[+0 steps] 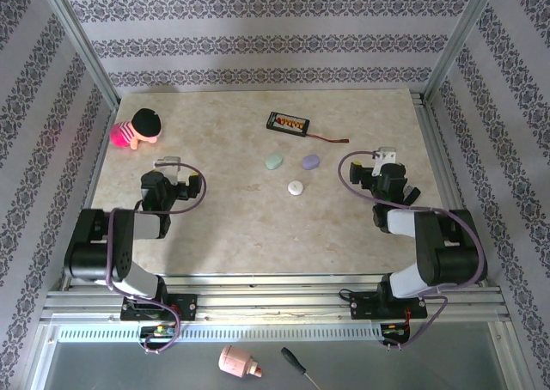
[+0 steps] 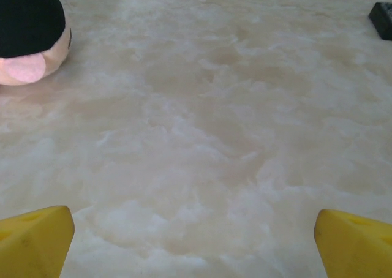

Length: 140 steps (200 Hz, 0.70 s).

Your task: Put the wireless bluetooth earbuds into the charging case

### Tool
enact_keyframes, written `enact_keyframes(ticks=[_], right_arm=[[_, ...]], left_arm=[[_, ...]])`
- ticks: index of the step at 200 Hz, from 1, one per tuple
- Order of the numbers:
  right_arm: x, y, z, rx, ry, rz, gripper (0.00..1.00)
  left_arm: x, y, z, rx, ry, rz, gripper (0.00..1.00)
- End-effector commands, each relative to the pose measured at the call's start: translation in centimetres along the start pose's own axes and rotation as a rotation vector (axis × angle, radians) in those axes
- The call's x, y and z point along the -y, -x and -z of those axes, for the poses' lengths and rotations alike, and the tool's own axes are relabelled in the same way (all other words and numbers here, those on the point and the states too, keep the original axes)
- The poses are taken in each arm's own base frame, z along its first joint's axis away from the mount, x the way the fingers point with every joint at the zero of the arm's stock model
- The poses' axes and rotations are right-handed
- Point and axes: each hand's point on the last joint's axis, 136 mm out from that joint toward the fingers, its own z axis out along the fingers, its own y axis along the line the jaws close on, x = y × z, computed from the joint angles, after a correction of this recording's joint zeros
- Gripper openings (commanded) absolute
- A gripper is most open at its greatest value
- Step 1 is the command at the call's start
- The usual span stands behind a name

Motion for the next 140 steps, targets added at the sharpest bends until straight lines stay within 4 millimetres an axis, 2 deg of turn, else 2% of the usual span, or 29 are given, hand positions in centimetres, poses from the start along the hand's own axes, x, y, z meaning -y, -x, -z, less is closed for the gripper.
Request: enact_keyframes(ticks=[1, 14, 140], right_arm=[[-0.5, 1.45, 0.26, 0.076, 0.042, -0.015, 0.98], [-0.51, 1.64, 0.27, 0.101, 0.041, -0.018, 0.98], [-0.62, 1.54, 0.25, 0.092, 0.039, -0.009, 0.98]], left_arm=[[-0.31, 1.53, -0.26, 0.085, 0.004, 0.031, 0.99], [-0.79, 1.46, -0.35, 0.075, 0.034, 0.036, 1.0], [-0.25, 1.38, -0.61, 0.058, 0.034, 0.01, 0.99]])
